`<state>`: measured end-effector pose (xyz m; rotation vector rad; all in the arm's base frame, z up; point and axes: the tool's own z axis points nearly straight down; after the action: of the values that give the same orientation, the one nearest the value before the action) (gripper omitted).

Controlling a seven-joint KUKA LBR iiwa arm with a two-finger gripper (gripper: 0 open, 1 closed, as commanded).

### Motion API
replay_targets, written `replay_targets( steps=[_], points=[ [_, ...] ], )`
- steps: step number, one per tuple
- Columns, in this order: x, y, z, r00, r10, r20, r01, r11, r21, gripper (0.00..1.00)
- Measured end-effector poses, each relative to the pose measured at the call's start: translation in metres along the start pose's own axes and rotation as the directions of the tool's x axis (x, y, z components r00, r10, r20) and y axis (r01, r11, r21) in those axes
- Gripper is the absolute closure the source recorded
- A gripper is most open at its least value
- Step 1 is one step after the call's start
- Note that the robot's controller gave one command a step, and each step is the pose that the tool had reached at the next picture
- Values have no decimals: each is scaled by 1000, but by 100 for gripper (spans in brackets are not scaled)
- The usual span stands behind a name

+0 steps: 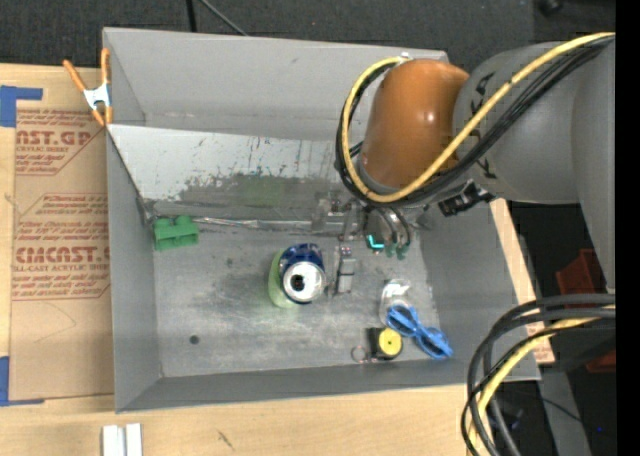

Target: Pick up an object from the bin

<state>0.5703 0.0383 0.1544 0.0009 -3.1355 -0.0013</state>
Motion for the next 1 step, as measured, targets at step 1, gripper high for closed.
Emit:
replay_targets(
  steps=[1],
  points=[
    [-1, 3, 84, 908, -419, 10, 419, 908, 6, 0]
  ],
)
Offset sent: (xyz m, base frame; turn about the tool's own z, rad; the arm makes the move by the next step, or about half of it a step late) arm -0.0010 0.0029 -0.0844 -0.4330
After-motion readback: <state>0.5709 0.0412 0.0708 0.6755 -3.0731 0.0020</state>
